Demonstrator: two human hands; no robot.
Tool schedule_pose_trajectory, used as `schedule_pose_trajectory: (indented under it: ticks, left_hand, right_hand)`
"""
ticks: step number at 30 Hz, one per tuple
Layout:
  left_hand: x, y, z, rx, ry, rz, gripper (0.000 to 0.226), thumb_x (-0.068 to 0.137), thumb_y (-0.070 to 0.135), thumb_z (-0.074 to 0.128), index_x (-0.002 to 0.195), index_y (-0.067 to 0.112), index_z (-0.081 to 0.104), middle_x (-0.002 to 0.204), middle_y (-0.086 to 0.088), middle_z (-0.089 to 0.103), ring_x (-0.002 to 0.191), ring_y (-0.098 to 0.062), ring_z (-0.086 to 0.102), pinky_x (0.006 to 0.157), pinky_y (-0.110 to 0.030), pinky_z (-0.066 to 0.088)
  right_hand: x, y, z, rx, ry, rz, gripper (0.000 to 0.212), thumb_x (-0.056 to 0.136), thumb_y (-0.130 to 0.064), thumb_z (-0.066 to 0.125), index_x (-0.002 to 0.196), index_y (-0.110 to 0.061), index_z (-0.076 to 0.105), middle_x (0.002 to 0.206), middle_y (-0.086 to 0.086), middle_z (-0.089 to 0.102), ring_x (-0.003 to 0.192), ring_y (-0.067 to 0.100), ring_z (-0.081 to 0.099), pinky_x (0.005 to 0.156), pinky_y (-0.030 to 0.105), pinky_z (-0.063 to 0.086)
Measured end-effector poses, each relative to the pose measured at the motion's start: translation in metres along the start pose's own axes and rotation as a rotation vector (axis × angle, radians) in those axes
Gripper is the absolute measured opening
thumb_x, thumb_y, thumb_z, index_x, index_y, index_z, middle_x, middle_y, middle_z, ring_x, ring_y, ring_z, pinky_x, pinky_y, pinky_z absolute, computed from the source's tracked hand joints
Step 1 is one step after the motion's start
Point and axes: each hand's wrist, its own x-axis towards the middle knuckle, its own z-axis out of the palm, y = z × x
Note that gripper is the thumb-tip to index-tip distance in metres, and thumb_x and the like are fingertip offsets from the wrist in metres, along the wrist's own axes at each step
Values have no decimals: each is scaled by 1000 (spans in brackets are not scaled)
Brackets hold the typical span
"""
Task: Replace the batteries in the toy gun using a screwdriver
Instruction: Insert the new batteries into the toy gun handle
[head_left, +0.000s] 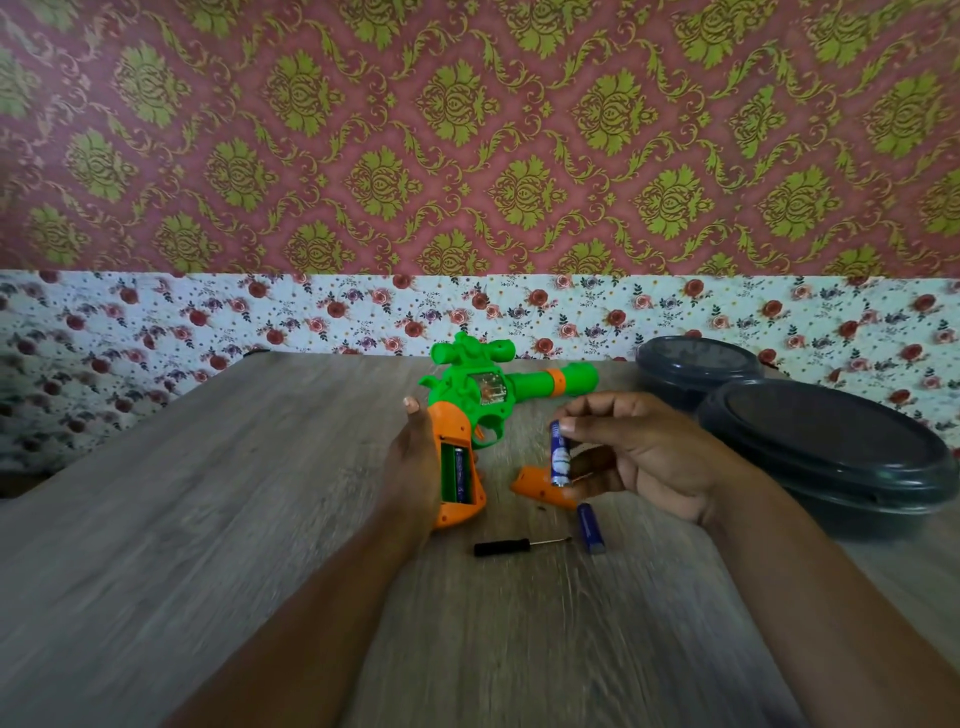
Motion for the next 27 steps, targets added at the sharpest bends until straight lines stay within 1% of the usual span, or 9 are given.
schedule_pose_trajectory:
  ticks: [3, 7, 11, 13, 15, 17, 20, 24, 27]
  left_hand:
    - [0, 0, 1, 6, 7, 9, 98, 69, 77, 15, 133, 10, 48, 85, -14, 70, 65, -23, 68, 57, -30, 53]
    - [-3, 1, 1, 42, 19, 20, 84, 85, 69, 12, 128, 9, 53, 84, -14, 70, 66, -23, 69, 55, -28, 55]
    - [-4, 1, 1, 81, 62, 29, 106, 66, 83, 9, 136, 14, 49, 119, -20, 63, 99, -32, 65, 89, -46, 53]
    - [-5, 3, 2, 69, 81, 36, 120, 56, 94, 9, 137, 16, 49, 126, -19, 60, 106, -33, 63, 95, -50, 50]
    - [-4, 4, 3, 95, 92, 21, 122, 56, 96, 8, 136, 14, 51, 127, -20, 59, 108, -34, 62, 90, -43, 51]
    - [-6, 6, 4, 106, 111, 35, 103, 76, 81, 7, 135, 9, 51, 127, -22, 59, 107, -34, 62, 73, -30, 51]
    - [-4, 4, 3, 108, 101, 33, 100, 74, 76, 8, 134, 8, 51, 121, -23, 62, 97, -32, 66, 68, -28, 51]
    - [-6, 5, 2, 104, 87, 53, 79, 93, 60, 9, 126, 6, 56, 99, -17, 66, 70, -17, 65, 44, -15, 47]
    - [-4, 2, 1, 136, 98, 91, 80, 93, 61, 8, 125, 8, 58, 108, -16, 66, 83, -19, 65, 55, -19, 42]
  right_hand:
    - [1, 3, 9, 106, 21, 7, 13, 89, -9, 52, 97, -7, 63, 74, 10, 65, 61, 28, 69, 44, 28, 55]
    - [11, 20, 34, -25, 124, -77, 16, 87, 2, 55, 102, -1, 60, 81, 12, 61, 59, 21, 62, 49, 27, 55]
    - [20, 36, 53, -310, 204, -163, 14, 77, 7, 66, 83, -6, 65, 74, 12, 65, 53, 14, 56, 58, 27, 53]
    - [23, 41, 59, -427, 235, -218, 21, 73, 3, 71, 73, -17, 66, 70, 8, 66, 57, 15, 57, 66, 34, 52]
    - [25, 46, 63, -476, 275, -242, 26, 71, -1, 73, 65, -24, 63, 66, 2, 65, 61, 16, 59, 70, 37, 52]
    - [26, 50, 66, -449, 305, -280, 26, 69, -3, 75, 64, -25, 62, 66, -1, 65, 64, 18, 61, 73, 40, 52]
    - [30, 55, 70, -386, 382, -323, 28, 66, -9, 77, 78, -27, 60, 79, 2, 69, 77, 22, 66, 76, 44, 54]
    - [36, 59, 74, -373, 480, -337, 29, 71, -8, 76, 77, -24, 53, 79, 4, 69, 73, 14, 66, 69, 30, 53]
    - [38, 56, 78, -520, 457, -404, 18, 77, -11, 72, 78, -25, 62, 79, -5, 66, 72, 4, 60, 66, 11, 43]
